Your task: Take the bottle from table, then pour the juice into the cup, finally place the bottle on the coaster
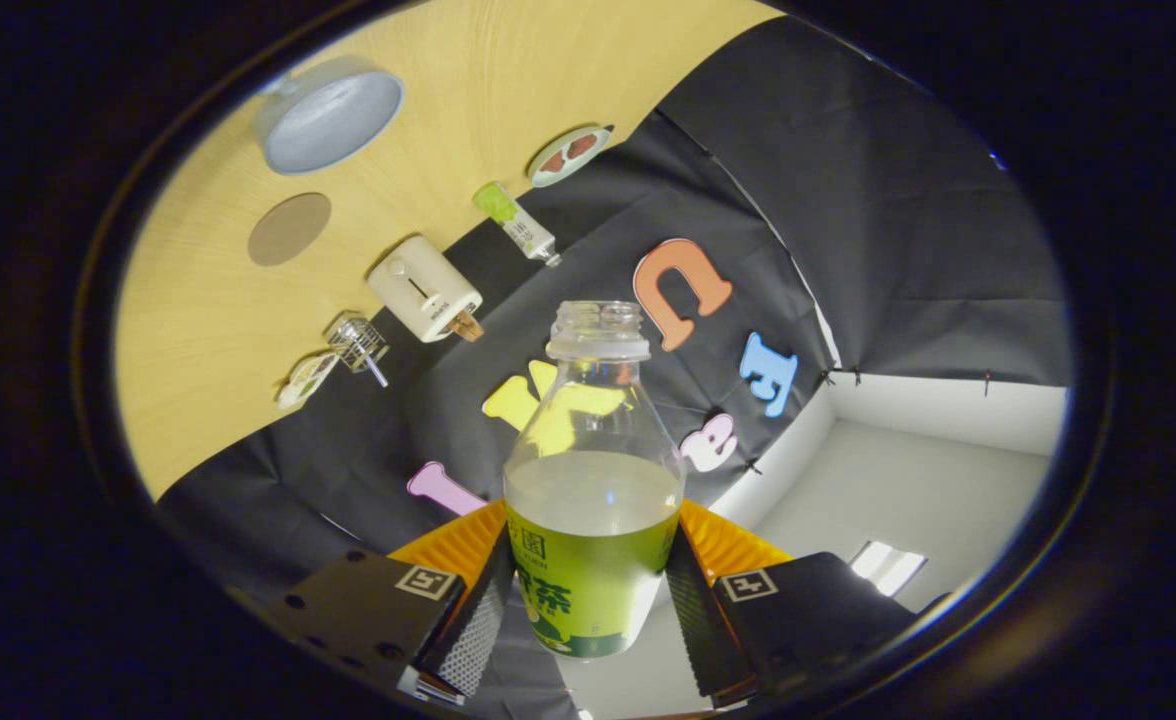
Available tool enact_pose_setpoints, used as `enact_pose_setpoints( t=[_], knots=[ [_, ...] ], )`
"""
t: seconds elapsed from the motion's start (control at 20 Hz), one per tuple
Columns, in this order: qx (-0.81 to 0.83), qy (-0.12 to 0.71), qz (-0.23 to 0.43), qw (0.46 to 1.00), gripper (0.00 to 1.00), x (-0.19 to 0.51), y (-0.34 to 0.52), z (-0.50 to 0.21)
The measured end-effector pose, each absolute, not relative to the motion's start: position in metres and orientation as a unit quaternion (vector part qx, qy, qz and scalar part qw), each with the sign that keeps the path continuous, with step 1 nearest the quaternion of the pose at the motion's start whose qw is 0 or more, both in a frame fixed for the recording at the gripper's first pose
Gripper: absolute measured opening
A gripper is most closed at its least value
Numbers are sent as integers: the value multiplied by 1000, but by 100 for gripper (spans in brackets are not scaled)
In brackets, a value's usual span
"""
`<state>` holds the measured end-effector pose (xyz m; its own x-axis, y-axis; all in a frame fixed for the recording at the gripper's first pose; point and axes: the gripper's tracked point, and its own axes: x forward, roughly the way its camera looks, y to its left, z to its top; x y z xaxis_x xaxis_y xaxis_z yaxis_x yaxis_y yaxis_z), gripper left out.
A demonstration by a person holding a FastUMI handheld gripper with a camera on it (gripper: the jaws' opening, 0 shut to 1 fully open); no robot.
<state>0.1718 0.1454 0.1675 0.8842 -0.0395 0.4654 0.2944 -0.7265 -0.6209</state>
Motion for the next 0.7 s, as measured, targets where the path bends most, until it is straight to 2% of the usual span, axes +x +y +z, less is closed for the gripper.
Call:
enact_pose_setpoints(
  t=[0.3, 0.55, 0.7],
  knots=[
    [-824, -60, -271, 494, 80, 165, 113, 186],
    [-712, -31, -266, 650, 81, 161, 92, 192],
    [-661, -38, -262, 702, 81, 158, 95, 203]
  ],
)
